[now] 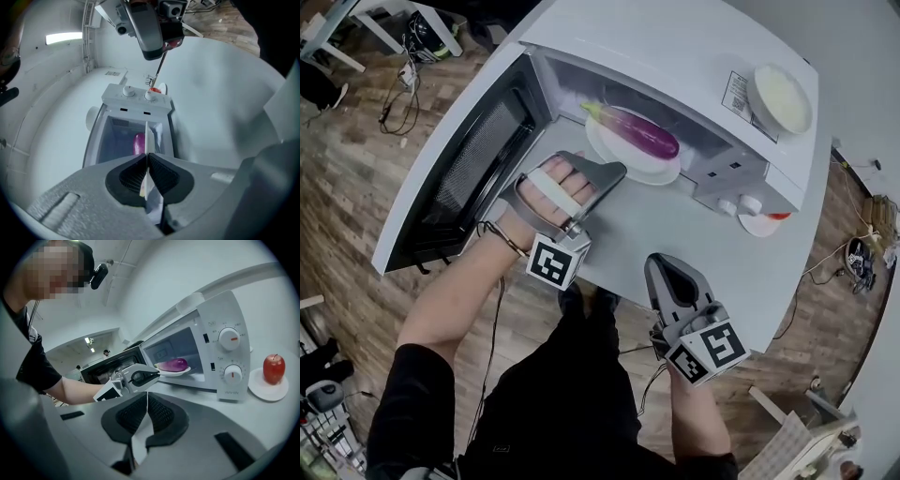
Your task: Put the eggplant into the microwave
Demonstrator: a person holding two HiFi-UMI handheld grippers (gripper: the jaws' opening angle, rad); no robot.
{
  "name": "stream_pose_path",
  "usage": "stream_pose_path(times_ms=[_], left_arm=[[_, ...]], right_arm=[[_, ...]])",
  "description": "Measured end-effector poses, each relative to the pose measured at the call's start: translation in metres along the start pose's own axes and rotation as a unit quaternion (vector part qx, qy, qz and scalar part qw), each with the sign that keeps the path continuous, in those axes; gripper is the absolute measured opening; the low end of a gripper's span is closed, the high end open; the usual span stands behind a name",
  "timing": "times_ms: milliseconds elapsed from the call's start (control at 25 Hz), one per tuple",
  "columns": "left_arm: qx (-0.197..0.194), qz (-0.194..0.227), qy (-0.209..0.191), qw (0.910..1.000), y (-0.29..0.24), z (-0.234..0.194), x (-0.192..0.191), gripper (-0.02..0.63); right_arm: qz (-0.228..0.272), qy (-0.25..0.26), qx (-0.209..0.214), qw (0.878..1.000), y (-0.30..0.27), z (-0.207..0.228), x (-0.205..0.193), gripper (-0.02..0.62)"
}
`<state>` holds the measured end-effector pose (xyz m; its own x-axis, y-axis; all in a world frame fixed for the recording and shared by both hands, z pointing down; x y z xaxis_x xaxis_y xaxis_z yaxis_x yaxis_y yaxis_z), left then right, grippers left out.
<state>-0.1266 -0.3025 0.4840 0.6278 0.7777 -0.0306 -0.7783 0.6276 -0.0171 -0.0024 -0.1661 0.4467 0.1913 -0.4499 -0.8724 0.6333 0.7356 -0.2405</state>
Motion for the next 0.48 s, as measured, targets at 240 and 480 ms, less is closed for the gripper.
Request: stream_pose_path(times_ms=[240,480], left_arm=[[-0.005,-0.005,0.008,0.9999,-0.014,0.016,-0.009,0.021],[-0.018,-0.012,0.009,0.9997,-0.023,0.024,-0.018,0.021]], right_arm=[[-0.007,0.0,0.001,1.0,-0.011,0.008,-0.003,0.017],[-0.01,-0.002,0.002,1.0,-0.018,0.01,-0.003,0.017]])
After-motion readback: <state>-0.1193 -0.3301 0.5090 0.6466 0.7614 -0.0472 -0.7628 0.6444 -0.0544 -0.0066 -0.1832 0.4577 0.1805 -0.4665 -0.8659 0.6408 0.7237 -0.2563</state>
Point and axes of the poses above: the fingertips, and each gripper's own axes: y backward along the fingers, z to its right, x out of its top, the point moved 9 cm from there along y, backward along the fingers, and after that the axes turned 11 degrees about x, right-handed, at the moved point
